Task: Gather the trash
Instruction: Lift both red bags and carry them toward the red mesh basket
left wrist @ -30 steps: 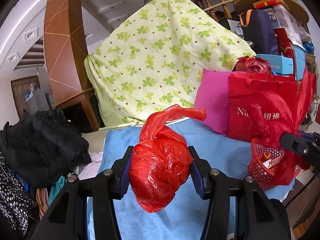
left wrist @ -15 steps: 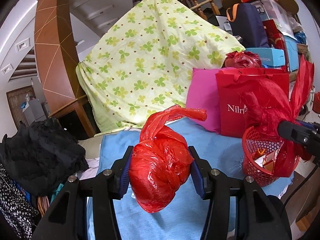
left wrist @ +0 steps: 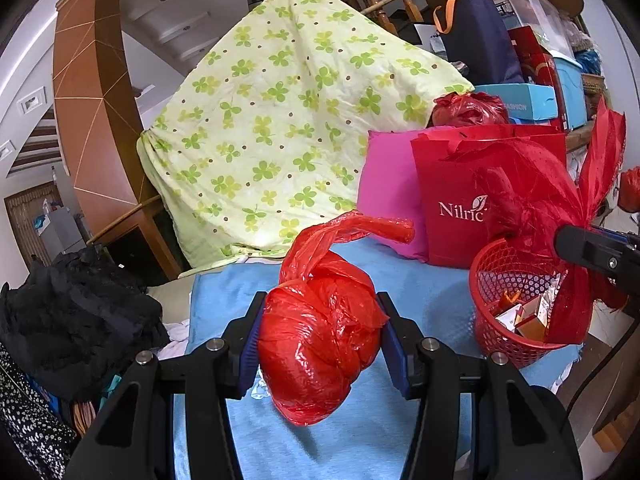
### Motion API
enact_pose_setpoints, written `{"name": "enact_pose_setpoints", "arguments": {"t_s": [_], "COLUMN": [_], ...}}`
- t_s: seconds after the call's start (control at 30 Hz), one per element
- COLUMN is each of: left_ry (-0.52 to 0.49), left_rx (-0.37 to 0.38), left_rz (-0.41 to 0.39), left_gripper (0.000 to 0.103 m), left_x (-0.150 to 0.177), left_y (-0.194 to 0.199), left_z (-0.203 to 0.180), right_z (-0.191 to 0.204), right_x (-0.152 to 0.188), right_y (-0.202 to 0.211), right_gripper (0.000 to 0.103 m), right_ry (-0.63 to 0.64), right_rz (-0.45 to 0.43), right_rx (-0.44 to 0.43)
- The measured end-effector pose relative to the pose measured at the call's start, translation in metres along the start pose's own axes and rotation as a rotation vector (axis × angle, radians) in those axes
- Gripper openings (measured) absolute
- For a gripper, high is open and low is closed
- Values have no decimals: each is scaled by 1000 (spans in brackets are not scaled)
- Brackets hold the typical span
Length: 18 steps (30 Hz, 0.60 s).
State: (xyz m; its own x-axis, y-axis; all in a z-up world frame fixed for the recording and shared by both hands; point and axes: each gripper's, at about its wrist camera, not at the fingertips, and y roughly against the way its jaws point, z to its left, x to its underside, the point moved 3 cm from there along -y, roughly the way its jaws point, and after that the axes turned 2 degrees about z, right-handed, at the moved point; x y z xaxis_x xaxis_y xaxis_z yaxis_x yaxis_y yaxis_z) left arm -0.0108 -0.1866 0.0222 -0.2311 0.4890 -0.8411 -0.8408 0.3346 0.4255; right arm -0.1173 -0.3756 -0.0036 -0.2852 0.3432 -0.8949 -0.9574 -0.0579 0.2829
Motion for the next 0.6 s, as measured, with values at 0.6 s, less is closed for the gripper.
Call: {"name": "enact_pose_setpoints", "arguments": {"t_s": [0.6], "left_ry": [-44], "left_rx": [35], "left_rz": [18], "left_gripper": [54], "left_x": [0], "left_y": [-6], "left_z": [-19], "right_z": [-18], "right_x": [0], "right_y": [8], "right_gripper": [33], "right_ry": [-43], "right_rz": [3], "right_rx": [17]}}
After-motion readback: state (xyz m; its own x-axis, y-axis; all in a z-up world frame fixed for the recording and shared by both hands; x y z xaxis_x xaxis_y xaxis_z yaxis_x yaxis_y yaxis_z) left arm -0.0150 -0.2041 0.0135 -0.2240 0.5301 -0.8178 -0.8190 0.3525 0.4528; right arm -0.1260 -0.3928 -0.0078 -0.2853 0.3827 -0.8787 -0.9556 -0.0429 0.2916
